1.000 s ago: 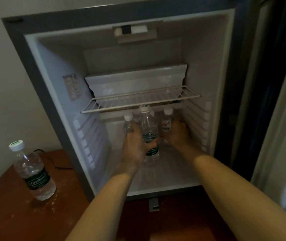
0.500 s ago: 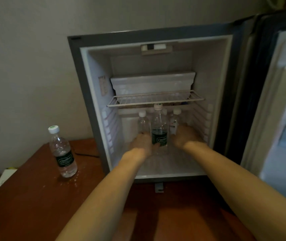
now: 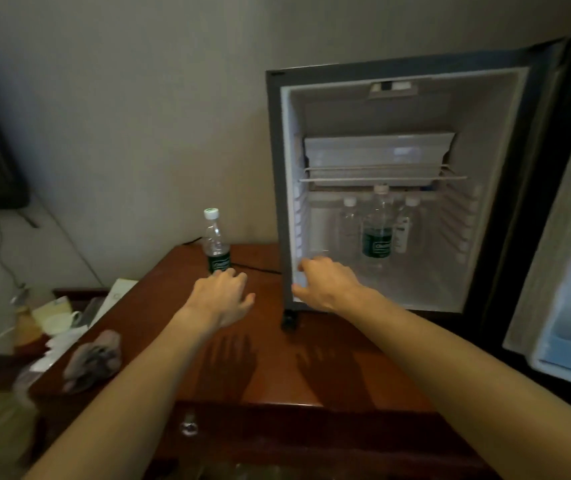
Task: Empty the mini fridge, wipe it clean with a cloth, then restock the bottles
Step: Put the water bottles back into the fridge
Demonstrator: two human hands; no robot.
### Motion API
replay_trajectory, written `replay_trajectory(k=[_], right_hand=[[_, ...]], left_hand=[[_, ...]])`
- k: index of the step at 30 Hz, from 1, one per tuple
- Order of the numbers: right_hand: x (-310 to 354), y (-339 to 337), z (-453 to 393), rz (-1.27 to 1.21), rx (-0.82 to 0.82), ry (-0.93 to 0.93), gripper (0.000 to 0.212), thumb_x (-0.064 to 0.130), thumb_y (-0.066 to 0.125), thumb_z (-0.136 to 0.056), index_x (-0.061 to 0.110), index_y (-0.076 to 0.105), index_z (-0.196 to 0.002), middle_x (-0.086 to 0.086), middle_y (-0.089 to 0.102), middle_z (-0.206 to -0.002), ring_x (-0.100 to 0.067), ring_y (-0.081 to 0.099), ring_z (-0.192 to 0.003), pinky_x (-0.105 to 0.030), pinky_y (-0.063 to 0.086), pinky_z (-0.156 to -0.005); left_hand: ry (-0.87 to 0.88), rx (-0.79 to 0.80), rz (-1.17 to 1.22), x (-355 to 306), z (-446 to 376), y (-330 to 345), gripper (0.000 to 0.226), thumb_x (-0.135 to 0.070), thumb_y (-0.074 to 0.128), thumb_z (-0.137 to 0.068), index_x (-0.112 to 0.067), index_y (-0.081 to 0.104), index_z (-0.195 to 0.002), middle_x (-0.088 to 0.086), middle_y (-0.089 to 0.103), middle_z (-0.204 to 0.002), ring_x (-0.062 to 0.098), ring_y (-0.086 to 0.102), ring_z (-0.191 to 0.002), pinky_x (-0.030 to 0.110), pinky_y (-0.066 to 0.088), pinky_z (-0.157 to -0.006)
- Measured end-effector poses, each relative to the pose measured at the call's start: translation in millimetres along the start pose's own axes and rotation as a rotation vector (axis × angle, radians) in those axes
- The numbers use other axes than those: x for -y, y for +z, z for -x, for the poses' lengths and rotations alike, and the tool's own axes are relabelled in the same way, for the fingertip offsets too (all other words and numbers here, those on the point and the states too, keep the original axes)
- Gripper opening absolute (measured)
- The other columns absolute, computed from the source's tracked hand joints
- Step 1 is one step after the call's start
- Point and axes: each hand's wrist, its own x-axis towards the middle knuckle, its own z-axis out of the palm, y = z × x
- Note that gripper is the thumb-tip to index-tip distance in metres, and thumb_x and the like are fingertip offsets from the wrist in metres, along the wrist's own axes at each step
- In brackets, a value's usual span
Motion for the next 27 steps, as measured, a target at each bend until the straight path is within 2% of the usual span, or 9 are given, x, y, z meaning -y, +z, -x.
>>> replay_trajectory(k=[2, 5, 9, 12, 15, 19, 27], right_hand=[[36, 17, -17, -0.015, -0.002, -0.086, 0.050, 0.048, 0.051, -0.094, 0.013, 0.050, -0.129, -0.012, 0.053, -0.127, -0.035, 0.057, -0.111, -0.045, 0.049, -0.085], [83, 48, -58, -0.077, 0.003, -0.106, 0.060, 0.054, 0.056, -0.089, 0.013, 0.046, -0.131, -0.011, 0.053, -0.130, -0.034, 0.056, -0.117, -0.045, 0.047, -0.090], [116, 77, -125, -0.317, -0.005, 0.110, 0.091, 0.063, 0.069, -0.077, 0.010, 0.032, -0.142, -0.013, 0.042, -0.141, -0.037, 0.051, -0.126, -0.045, 0.045, -0.096], [133, 87, -175, -0.378, -0.037, 0.194, 0.099, 0.060, 0.075, -0.074, 0.013, 0.026, -0.146, -0.013, 0.038, -0.146, -0.037, 0.048, -0.129, -0.045, 0.044, -0.099], [141, 97, -213, -0.413, -0.115, 0.201, 0.092, 0.057, 0.077, -0.074, 0.013, 0.031, -0.139, -0.013, 0.047, -0.139, -0.038, 0.054, -0.122, -0.047, 0.047, -0.095], [143, 109, -238, -0.519, -0.193, 0.202, 0.074, 0.051, 0.077, -0.075, 0.015, 0.037, -0.125, -0.013, 0.062, -0.119, -0.036, 0.063, -0.106, -0.048, 0.055, -0.088], [136, 101, -210, -0.577, -0.206, 0.149, 0.070, 0.049, 0.076, -0.071, 0.017, 0.036, -0.118, -0.011, 0.063, -0.111, -0.034, 0.065, -0.101, -0.047, 0.058, -0.081]], left_hand=[[-0.064, 0.003, 0.007, 30, 7, -1, 0.044, -0.053, 0.043, -0.098, -0.020, 0.055, -0.125, 0.006, 0.058, -0.124, 0.030, 0.057, -0.118, 0.044, 0.049, -0.088], [-0.145, 0.006, -0.003, 69, 9, 0, 0.049, -0.055, 0.043, -0.098, -0.018, 0.053, -0.129, 0.008, 0.058, -0.126, 0.031, 0.056, -0.119, 0.045, 0.049, -0.090], [-0.162, 0.023, -0.033, 100, 6, 6, 0.052, -0.055, 0.041, -0.099, -0.017, 0.050, -0.133, 0.009, 0.056, -0.129, 0.031, 0.054, -0.122, 0.047, 0.049, -0.093], [-0.165, 0.032, -0.075, 123, -1, 10, 0.052, -0.055, 0.039, -0.101, -0.018, 0.048, -0.135, 0.007, 0.055, -0.131, 0.029, 0.053, -0.123, 0.045, 0.047, -0.091], [-0.166, 0.047, -0.093, 143, -12, 19, 0.051, -0.056, 0.038, -0.101, -0.018, 0.048, -0.135, 0.007, 0.055, -0.131, 0.028, 0.054, -0.121, 0.045, 0.048, -0.090], [-0.172, 0.060, -0.080, 156, -22, 32, 0.054, -0.056, 0.037, -0.101, -0.019, 0.047, -0.138, 0.007, 0.055, -0.133, 0.027, 0.054, -0.120, 0.044, 0.049, -0.092], [-0.184, 0.040, -0.046, 152, -30, 38, 0.050, -0.056, 0.039, -0.100, -0.019, 0.049, -0.133, 0.007, 0.056, -0.129, 0.026, 0.056, -0.117, 0.043, 0.050, -0.091]])
